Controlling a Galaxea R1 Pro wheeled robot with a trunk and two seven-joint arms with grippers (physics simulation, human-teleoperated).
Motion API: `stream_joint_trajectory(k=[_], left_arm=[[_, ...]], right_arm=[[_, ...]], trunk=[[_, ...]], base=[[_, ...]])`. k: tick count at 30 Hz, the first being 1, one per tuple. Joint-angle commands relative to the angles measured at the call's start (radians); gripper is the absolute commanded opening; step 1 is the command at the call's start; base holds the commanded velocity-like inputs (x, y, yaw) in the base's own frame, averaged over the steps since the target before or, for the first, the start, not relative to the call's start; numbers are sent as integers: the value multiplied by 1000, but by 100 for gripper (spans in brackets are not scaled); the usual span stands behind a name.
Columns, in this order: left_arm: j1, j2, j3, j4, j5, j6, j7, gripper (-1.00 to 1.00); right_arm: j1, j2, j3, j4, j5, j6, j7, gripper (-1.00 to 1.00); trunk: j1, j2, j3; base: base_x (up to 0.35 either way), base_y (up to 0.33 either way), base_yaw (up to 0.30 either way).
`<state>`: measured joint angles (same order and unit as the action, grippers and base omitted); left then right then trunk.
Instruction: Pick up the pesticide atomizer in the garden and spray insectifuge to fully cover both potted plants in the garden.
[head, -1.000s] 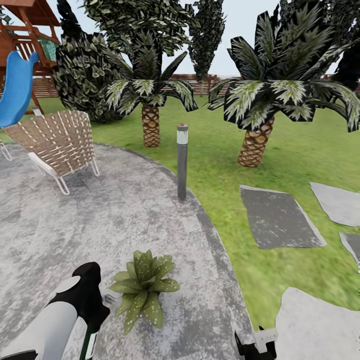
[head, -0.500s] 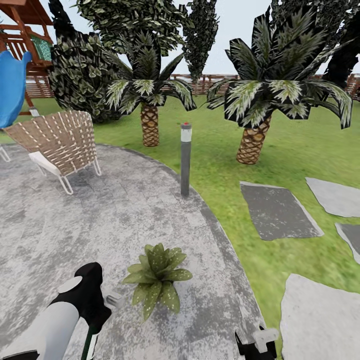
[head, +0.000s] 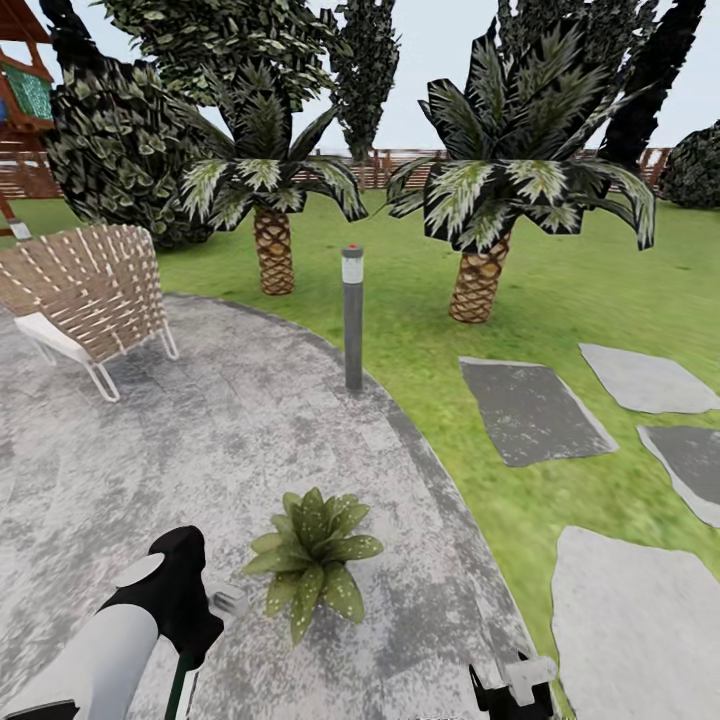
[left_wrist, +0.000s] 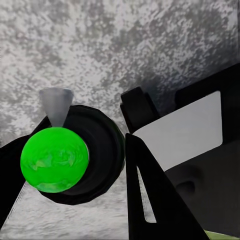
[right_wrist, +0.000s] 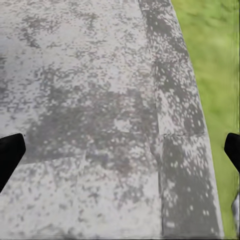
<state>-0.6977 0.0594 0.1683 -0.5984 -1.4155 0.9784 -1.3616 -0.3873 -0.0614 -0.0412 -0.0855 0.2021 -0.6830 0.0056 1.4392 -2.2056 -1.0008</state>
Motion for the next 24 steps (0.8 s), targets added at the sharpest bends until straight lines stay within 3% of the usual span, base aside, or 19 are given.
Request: stream_joint_trajectory(k=[1,8,17,24], left_arm=[[0,-1,4,-1,-10,10,-10,-100],[0,0,8,-3,-10,10,-10,-100],[1,2,15,-5,-10,10,-10,-100],[1,8,10,-5,-11,10,-10,-100]], right_arm=[[-1,0,-5,1,6,-3,1,100],[-1,2,-5,-2,5,-3,2,100],[-1,2,-5,0,5,-3,2,100],[-1,2,-6,-3,5,-3,1,100]], trunk=[[0,0,-1],[0,0,-1],[0,0,-1],[0,0,-1]], base=[[1,3,-296],[0,1,-98],[-5,5,-278],[-213,186,-139]])
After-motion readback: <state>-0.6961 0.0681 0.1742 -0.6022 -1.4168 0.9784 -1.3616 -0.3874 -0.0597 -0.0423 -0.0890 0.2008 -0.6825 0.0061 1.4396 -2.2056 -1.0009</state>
